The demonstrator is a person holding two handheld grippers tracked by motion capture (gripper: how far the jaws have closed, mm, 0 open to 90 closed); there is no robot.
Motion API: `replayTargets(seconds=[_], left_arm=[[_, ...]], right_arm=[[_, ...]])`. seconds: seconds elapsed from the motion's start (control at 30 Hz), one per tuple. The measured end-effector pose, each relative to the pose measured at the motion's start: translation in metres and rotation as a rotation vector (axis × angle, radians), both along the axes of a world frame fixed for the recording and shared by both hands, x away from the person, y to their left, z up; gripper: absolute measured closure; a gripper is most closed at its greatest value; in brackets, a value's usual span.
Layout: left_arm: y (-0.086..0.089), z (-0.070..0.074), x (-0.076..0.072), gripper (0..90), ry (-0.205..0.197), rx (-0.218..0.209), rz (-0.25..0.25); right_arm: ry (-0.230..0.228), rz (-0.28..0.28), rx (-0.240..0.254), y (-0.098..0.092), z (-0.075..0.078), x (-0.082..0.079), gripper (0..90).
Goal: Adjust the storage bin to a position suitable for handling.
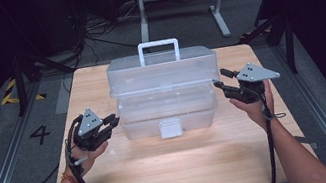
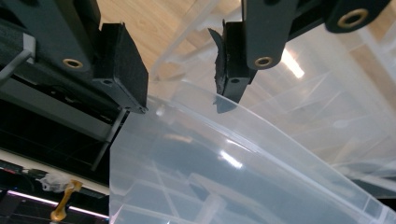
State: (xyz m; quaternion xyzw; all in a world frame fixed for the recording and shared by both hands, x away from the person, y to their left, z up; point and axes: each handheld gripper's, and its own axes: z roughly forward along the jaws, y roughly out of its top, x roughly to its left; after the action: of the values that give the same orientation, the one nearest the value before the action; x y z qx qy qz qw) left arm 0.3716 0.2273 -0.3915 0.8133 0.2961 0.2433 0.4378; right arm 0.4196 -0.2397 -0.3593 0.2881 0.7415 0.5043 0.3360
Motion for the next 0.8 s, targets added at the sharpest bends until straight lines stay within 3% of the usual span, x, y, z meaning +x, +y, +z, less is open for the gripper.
replayTargets(seconds=[0.1,0.5,0.8], left_arm=[[-0.003,-0.003,-0.002,75.7,0.007,-0.008,-0.013],[-0.003,-0.007,-0.004,70.4,0.015,0.003,-0.014],[-0.005,-0.01,-0.003,67.7,0.028,0.014,-0.022]], right_arm=[[0.003,-0.011,0.038,0.003,0.002,0.006,54.2],[-0.031,-0.065,0.028,0.013,0.008,0.016,54.3],[-0.045,-0.067,0.021,0.016,0.015,0.025,55.4]])
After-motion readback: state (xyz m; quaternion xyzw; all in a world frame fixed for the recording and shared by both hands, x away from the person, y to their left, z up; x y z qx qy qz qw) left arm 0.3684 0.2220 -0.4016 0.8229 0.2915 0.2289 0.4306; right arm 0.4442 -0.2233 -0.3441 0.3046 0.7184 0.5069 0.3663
